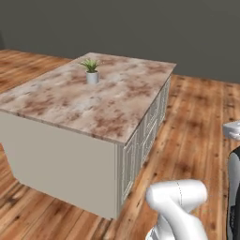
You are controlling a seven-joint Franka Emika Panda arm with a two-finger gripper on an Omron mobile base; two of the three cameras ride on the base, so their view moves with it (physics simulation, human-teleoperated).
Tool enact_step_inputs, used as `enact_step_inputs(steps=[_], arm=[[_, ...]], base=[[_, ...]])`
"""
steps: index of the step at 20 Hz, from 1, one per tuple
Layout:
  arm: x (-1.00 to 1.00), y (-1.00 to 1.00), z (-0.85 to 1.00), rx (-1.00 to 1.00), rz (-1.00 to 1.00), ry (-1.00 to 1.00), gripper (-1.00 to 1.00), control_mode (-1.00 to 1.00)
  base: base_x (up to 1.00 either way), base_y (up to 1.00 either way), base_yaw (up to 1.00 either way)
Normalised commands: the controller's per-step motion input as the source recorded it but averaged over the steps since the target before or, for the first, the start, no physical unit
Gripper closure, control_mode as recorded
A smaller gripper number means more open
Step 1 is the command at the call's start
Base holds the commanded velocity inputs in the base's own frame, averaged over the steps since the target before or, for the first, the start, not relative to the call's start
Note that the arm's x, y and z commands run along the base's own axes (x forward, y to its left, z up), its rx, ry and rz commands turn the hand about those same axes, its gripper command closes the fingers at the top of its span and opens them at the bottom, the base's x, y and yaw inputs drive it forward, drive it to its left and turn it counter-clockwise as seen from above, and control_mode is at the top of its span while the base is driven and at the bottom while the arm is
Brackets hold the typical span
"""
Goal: Pick the candle and candle from the dining table and place them in the open cabinet. Close the cabinet after placing the objects.
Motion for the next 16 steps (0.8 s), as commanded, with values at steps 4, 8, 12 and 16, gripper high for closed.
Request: enact_step_inputs(steps=[4, 8, 12, 16], arm=[[0.00, 0.00, 0.00, 0.00, 0.00, 0.00, -1.00, 1.00], [0.00, 0.00, 0.00, 0.00, 0.00, 0.00, -1.00, 1.00], [0.00, 0.00, 0.00, 0.00, 0.00, 0.00, -1.00, 1.00], [0.00, 0.00, 0.00, 0.00, 0.00, 0.00, -1.00, 1.00]], base=[[0.04, 1.00, 0.00], [-0.06, 1.00, 0.02], [-0.84, 0.99, 0.30], [-0.53, 0.35, 0.81]])
